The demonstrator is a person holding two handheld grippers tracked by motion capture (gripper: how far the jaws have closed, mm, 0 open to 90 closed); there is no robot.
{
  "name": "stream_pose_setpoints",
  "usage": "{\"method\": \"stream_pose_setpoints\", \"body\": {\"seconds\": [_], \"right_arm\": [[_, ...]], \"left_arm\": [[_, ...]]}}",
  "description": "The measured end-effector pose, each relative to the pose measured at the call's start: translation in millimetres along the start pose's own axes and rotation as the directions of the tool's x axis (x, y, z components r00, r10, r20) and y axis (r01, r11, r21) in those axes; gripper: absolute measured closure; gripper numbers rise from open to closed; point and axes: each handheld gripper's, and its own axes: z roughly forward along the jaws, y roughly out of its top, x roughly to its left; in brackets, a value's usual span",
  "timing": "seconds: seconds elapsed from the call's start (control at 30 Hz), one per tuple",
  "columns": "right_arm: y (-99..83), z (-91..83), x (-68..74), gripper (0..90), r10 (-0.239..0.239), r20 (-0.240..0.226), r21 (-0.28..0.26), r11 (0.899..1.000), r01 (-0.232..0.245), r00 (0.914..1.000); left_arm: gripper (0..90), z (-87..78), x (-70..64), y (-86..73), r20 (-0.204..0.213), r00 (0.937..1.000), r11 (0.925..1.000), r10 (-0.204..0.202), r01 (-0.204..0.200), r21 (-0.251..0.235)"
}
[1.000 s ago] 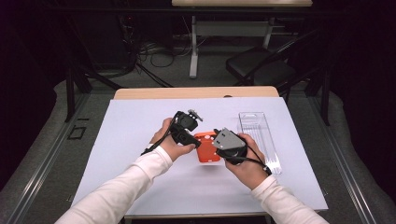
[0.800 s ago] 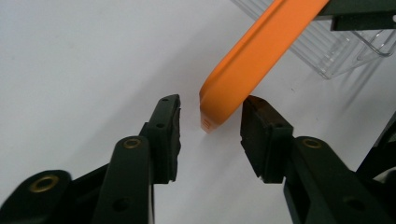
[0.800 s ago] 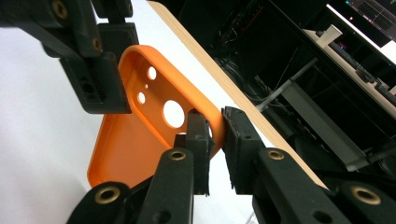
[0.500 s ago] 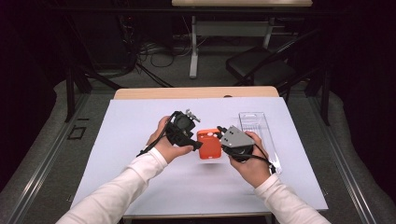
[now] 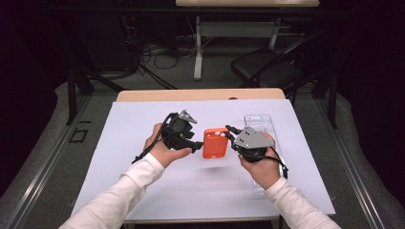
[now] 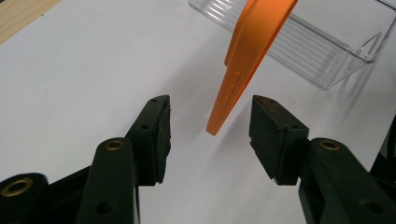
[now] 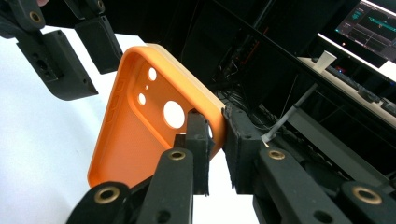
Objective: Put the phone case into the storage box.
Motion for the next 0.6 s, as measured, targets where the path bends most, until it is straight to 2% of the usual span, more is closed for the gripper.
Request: {"method": "stream_pose_setpoints", "body": {"seconds": [0.03,0.17,0.3,0.4,0.43,0.53,0.6], "right_arm": [[-0.3,-0.1,-0.3,80.7,-0.004,-0.001,-0.005,1.0,0.004,1.0],[-0.9,-0.7,-1.1,80.7,-0.007,0.002,-0.016,1.0,0.007,1.0],[-2.0,-2.2,-3.3,80.7,-0.008,-0.006,-0.038,0.999,0.008,0.9999],[-2.9,-3.0,-4.6,80.7,-0.004,-0.006,-0.045,0.999,0.004,1.0],[-3.3,-3.2,-5.1,80.7,-0.005,-0.006,-0.047,0.999,0.005,1.0],[-4.6,-3.8,-6.8,80.7,0.001,-0.009,-0.052,0.999,-0.001,1.0],[-5.2,-4.1,-8.0,80.7,0.001,-0.01,-0.055,0.998,-0.002,1.0]], "left_arm": [[48.6,0.4,0.0,-0.8,-0.003,0.9999,0.9999,0.01,-0.01,-0.011],[48.6,-0.3,1.3,-2.4,0.0,1.0,0.9996,0.006,-0.006,-0.029],[46.7,-2.6,3.9,-4.7,-0.017,0.9994,0.9978,0.029,-0.03,-0.059],[46.6,-5.2,5.7,-5.9,-0.002,0.9999,0.9971,0.014,-0.014,-0.075],[45.4,-6.4,7.0,-8.1,0.007,0.9999,0.9956,-0.009,0.01,-0.093],[41.5,-5.7,8.5,-11.1,0.01,0.9999,0.9959,-0.013,0.014,-0.089],[39.3,-4.9,8.6,-13.1,0.032,0.9994,0.996,-0.013,0.016,-0.088]]}}
